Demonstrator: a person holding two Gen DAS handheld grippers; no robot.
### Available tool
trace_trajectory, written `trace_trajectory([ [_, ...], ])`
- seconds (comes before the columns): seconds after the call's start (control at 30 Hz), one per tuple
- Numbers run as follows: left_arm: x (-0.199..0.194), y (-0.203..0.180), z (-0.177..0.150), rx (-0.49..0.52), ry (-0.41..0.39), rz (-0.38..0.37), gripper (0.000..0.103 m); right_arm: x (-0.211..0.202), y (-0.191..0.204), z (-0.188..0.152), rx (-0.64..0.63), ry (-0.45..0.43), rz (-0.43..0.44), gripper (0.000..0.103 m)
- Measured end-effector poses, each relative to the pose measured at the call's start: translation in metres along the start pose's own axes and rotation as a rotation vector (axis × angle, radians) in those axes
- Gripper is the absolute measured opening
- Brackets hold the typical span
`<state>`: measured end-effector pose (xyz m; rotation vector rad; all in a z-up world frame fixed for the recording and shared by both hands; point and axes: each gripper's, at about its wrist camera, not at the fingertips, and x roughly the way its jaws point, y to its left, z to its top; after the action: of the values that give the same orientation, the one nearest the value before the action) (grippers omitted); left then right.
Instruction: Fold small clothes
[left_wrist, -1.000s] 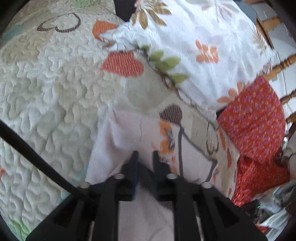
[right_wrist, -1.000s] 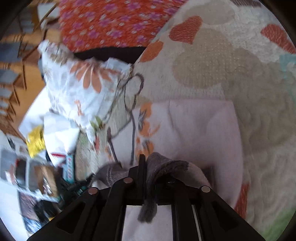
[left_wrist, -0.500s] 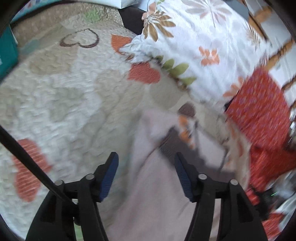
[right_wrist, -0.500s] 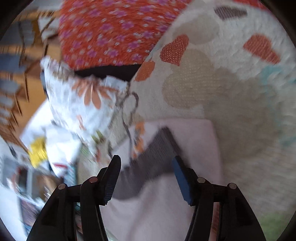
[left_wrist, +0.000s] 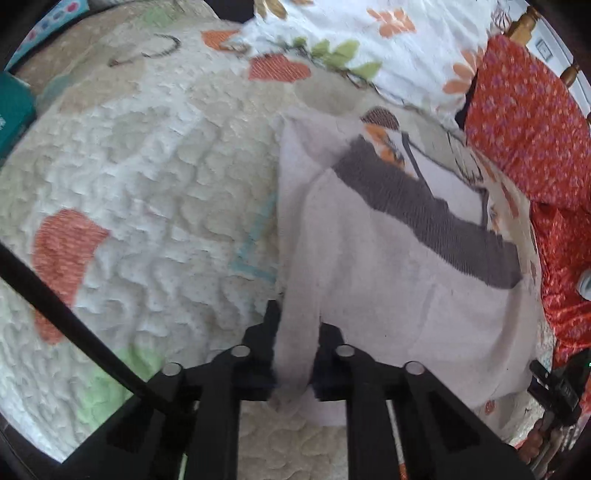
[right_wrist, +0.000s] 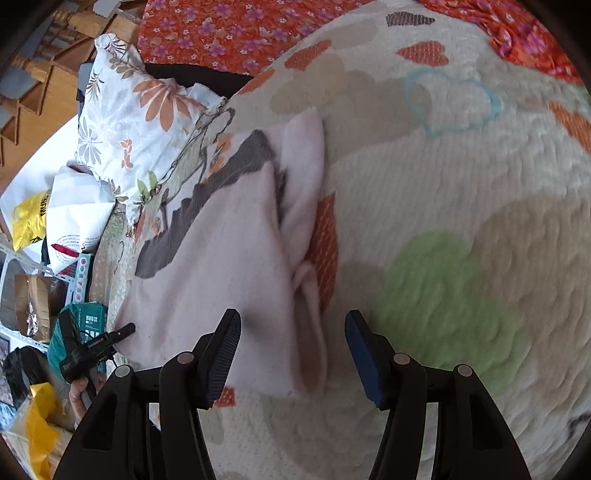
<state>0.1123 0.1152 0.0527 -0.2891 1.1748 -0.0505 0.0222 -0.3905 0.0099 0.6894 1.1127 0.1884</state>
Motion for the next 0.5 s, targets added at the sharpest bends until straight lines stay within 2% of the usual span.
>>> trace_trajectory([
  [0.07, -0.01, 0.004, -0.004, 0.018, -0.028, 0.027, 0.01, 0.003, 0.004, -0.007, -0.016, 0.006, 0.003, 0.064],
  [0.17, -0.012, 0.01, -0.008, 0.026, -0.021, 0.01, 0.01, 0.009, 0.009, -0.012, -0.022, -0.014, -0.017, 0.064],
  [0.2, -0.012, 0.01, -0.008, 0.015, -0.018, 0.005, 0.01, 0.011, 0.011, -0.012, -0.022, -0.026, -0.019, 0.06],
  [0.23, -0.014, 0.011, -0.008, -0.001, -0.019, -0.004, 0.01, 0.014, 0.013, -0.01, -0.015, -0.025, -0.014, 0.035],
  [0.27, -0.015, 0.01, -0.008, -0.011, -0.022, -0.009, 0.01, 0.019, 0.012, -0.007, 0.003, -0.004, 0.007, 0.016],
  [0.3, -0.017, 0.008, -0.008, -0.018, -0.025, -0.012, 0.01, 0.02, 0.007, -0.006, 0.042, 0.011, 0.028, 0.012],
  [0.4, -0.034, 0.002, -0.013, -0.008, -0.05, -0.001, 0.01, -0.001, 0.002, -0.004, 0.071, -0.021, 0.058, 0.01],
  [0.5, -0.057, 0.002, -0.023, 0.017, -0.096, 0.041, 0.01, -0.021, -0.009, -0.003, 0.091, -0.046, 0.031, 0.008],
])
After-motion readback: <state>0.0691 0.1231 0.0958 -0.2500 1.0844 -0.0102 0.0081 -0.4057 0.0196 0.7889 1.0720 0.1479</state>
